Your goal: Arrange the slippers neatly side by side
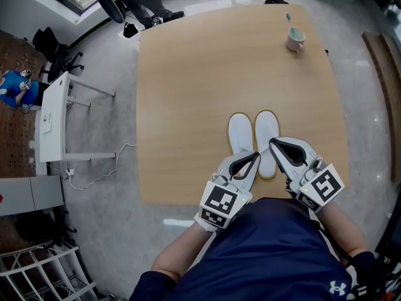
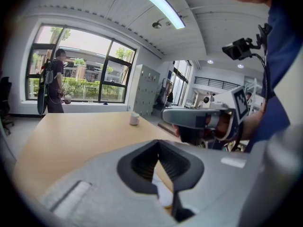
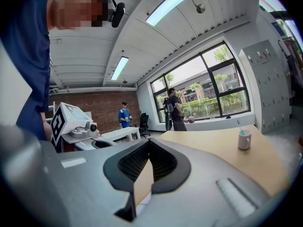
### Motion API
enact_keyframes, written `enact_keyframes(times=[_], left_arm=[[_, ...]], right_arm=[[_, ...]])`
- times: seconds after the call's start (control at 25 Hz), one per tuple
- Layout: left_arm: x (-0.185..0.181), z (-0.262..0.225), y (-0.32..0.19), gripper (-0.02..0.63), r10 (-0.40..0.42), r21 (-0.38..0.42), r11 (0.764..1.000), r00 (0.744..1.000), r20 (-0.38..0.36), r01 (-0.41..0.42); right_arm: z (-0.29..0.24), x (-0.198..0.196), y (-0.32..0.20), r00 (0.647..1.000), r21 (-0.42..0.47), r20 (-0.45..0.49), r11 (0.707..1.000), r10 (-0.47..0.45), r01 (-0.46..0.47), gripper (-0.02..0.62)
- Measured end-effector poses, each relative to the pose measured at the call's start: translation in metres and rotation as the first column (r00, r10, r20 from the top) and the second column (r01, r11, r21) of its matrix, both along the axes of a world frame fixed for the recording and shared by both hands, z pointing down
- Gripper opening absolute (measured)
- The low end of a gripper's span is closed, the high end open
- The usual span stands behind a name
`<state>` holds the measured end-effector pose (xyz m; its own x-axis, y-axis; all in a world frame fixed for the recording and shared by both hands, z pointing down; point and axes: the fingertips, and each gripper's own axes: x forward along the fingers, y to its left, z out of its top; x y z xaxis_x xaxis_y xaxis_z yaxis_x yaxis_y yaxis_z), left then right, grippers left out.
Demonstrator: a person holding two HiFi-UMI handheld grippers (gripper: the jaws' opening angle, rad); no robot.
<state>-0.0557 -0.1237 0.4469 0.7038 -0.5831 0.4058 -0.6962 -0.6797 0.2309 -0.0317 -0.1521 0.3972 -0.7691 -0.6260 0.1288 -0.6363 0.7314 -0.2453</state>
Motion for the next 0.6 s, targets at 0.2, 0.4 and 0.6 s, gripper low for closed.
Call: enact_keyframes(times=[0.2,0.4,0.6], left_arm=[[-0.003,0.0025,0.0005,0.005,-0.007,-0.006,1.0,1.0,0.01,0.007],[0.0008,0.0068,0.0027,0.005,0.0,-0.018,1.0,1.0,0.014,0.0],[0.0065,0.0082,0.0029,0.005,0.013,-0.018,1.0,1.0,0.014,-0.013]], right_arm=[[0.0015,0.0012,-0.001,1.0,0.016,-0.011,1.0,-0.004,0.004,0.011],[0.0035,0.0034,-0.0016,1.0,0.009,-0.016,1.0,0.001,0.0,0.011],[0.005,0.0065,-0.0018,1.0,0.012,-0.015,1.0,0.0,0.0,0.011]])
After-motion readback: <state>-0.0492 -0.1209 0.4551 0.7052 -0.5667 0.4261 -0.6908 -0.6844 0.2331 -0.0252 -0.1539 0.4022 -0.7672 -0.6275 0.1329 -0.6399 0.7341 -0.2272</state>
